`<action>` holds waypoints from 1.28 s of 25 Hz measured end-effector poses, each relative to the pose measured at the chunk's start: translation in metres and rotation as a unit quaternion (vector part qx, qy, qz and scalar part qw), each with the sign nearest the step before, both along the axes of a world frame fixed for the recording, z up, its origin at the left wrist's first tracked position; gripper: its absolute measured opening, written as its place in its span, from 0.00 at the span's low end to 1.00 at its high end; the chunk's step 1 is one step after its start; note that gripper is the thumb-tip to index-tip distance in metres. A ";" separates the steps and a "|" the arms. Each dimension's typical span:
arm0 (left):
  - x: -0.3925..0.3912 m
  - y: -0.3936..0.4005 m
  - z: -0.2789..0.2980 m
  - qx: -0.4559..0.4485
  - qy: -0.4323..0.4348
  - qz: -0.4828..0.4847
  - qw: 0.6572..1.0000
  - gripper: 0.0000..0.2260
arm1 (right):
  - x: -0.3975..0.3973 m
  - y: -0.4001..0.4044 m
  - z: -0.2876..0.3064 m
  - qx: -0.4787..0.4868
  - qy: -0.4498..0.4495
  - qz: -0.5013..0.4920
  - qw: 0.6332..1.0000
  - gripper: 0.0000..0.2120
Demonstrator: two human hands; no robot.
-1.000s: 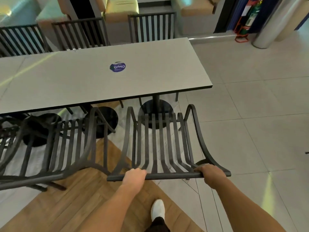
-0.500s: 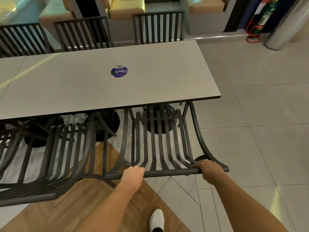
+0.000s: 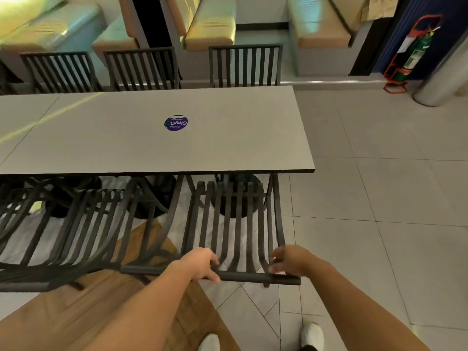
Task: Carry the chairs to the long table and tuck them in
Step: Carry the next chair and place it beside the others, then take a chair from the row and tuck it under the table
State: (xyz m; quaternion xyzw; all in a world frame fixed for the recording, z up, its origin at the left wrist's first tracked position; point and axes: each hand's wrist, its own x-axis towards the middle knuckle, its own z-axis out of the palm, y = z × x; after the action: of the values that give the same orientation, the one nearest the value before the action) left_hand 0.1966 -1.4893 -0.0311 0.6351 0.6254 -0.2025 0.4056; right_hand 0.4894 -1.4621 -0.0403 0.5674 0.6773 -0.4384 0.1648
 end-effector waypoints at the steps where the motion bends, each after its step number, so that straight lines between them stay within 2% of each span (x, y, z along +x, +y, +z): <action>1: 0.024 0.005 0.003 0.010 -0.001 0.022 1.000 0.27 | 0.021 0.004 0.006 0.025 -0.004 0.001 1.000 0.23; 6: 0.162 0.038 0.018 0.102 -0.035 0.158 0.982 0.16 | 0.152 0.028 0.032 0.075 -0.035 0.016 0.996 0.22; 13: 0.285 0.135 0.046 0.204 -0.079 0.186 0.958 0.10 | 0.279 0.127 0.062 0.127 -0.058 -0.053 0.989 0.18; 17: 0.315 0.216 0.059 0.241 -0.086 0.188 0.948 0.10 | 0.303 0.207 0.074 0.143 -0.052 -0.048 0.987 0.18; 21: 0.333 0.330 0.058 0.258 -0.086 0.207 0.940 0.12 | 0.314 0.326 0.083 0.163 -0.032 -0.045 0.985 0.18; 28: 0.348 0.538 0.057 0.233 -0.065 0.248 0.938 0.12 | 0.334 0.550 0.100 0.168 -0.048 -0.049 0.983 0.18; 32: 0.360 0.640 0.066 0.243 -0.064 0.246 0.936 0.12 | 0.355 0.648 0.096 0.160 -0.058 -0.049 0.984 0.18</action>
State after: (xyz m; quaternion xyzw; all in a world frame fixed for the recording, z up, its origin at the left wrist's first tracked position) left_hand 0.5566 -0.8490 0.0349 0.5524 0.7647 0.1032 0.3153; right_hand 0.8439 -0.8137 0.0557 0.6433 0.6994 -0.2984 0.0895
